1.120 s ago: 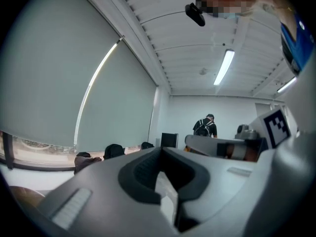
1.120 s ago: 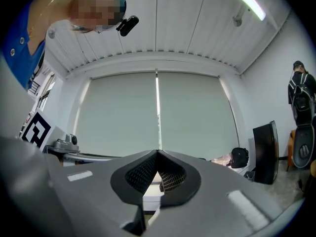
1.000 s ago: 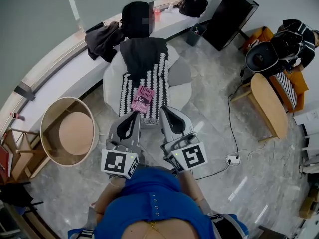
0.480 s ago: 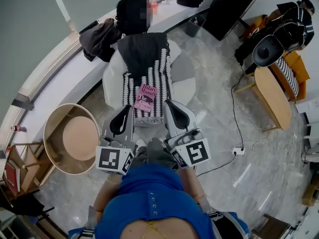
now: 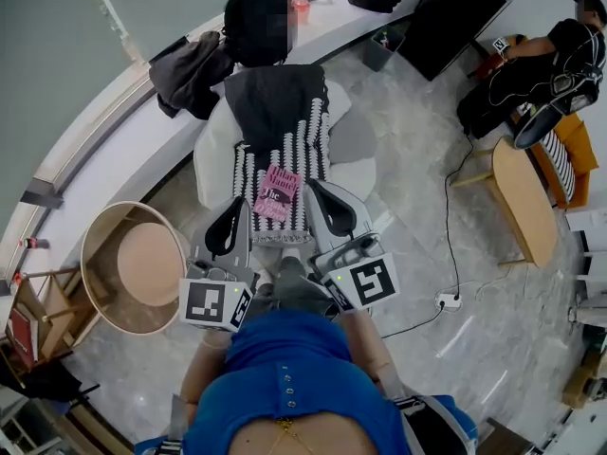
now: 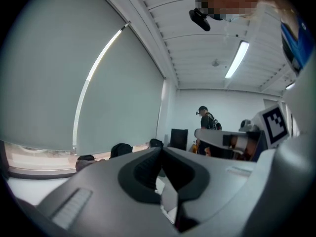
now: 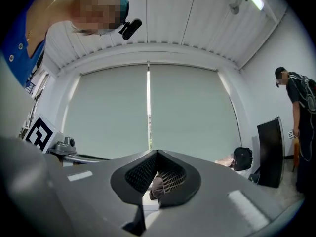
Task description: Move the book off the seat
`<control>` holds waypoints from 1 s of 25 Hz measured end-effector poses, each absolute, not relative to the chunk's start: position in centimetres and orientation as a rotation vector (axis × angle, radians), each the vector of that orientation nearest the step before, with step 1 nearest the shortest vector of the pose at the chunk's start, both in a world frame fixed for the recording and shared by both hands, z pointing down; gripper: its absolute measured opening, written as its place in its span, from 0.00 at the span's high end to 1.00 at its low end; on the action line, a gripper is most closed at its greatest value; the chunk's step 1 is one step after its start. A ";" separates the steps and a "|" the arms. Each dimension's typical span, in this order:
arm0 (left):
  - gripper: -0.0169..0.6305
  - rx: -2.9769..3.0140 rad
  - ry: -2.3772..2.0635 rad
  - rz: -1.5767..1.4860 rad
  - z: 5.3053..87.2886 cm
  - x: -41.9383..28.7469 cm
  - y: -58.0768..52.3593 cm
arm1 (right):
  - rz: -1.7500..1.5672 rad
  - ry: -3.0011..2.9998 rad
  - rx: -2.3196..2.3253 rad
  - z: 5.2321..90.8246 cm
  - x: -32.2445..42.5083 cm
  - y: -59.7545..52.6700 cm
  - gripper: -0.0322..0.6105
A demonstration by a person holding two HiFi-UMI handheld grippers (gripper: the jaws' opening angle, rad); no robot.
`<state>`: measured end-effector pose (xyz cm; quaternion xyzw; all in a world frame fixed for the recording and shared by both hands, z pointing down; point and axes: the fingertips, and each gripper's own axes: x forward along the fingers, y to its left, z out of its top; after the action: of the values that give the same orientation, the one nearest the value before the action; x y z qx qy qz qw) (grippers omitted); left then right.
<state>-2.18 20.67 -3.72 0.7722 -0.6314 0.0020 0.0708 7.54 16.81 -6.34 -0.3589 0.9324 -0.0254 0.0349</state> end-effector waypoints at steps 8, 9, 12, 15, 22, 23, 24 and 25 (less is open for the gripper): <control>0.97 2.299 -1.945 0.063 -2.6 -2.3 15.2 | -0.012 2.961 -1.008 -5.0 7.0 11.3 0.95; 0.97 2.295 -1.943 0.070 -2.3 -2.5 14.8 | -0.018 2.965 -1.007 -4.7 7.0 10.9 0.95; 0.97 2.301 -1.922 0.087 -1.7 -3.2 13.4 | -0.021 2.979 -1.016 -4.1 6.5 9.7 0.95; 0.97 2.320 -1.887 0.103 -1.3 -4.0 12.0 | -0.024 2.990 -1.045 -3.3 5.6 8.6 0.95; 0.97 2.366 -1.797 0.167 1.2 -6.1 10.1 | 0.007 3.037 -1.098 -0.4 3.4 7.8 0.95; 0.97 2.368 -1.788 0.187 1.7 -6.2 9.8 | 0.012 3.053 -1.106 0.2 3.4 7.6 0.95; 0.97 2.368 -1.778 0.204 2.3 -6.2 9.5 | 0.013 3.072 -1.115 0.8 3.4 7.4 0.95; 0.97 2.367 -1.768 0.219 3.0 -6.3 9.2 | 0.009 3.090 -1.125 1.5 3.4 7.1 0.95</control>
<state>-6.32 9.20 2.96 0.7958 -0.5943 0.0738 0.0894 3.45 7.05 1.51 -0.3412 0.9371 0.0028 -0.0733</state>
